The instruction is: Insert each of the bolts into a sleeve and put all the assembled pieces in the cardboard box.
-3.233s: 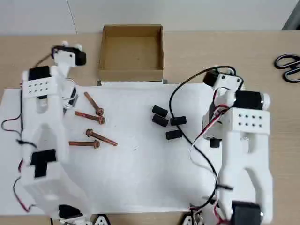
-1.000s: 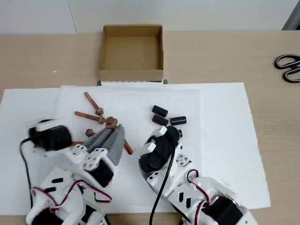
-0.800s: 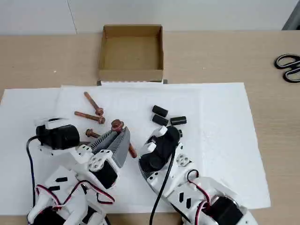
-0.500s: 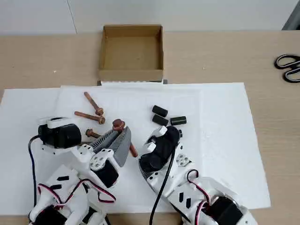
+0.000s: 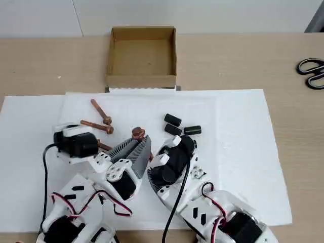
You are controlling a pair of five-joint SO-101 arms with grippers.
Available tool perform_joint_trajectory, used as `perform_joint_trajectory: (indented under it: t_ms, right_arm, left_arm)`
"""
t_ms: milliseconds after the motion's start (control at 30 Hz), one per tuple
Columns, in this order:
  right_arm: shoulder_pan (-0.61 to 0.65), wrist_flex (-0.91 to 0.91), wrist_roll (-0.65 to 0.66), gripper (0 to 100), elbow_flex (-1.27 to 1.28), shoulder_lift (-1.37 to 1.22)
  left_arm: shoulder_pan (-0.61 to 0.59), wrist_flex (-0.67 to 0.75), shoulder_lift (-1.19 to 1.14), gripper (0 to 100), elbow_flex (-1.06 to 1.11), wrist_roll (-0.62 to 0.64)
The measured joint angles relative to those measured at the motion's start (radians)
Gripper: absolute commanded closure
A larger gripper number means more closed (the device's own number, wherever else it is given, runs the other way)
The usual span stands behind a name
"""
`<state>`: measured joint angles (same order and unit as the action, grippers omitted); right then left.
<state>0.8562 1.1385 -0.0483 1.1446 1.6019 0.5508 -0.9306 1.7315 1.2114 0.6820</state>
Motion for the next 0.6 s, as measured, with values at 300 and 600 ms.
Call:
perform_joint_trajectory:
  t_ms: [300, 600]
  right_arm:
    - [0.002, -0.002, 0.000, 99.6, 0.008, 0.000]
    - [0.002, -0.002, 0.002, 99.6, 0.008, -0.002]
  left_arm:
    - [0.021, -0.063, 0.000, 100, 0.000, -0.002]
    - [0.117, -0.167, 0.002, 100, 0.000, -0.069]
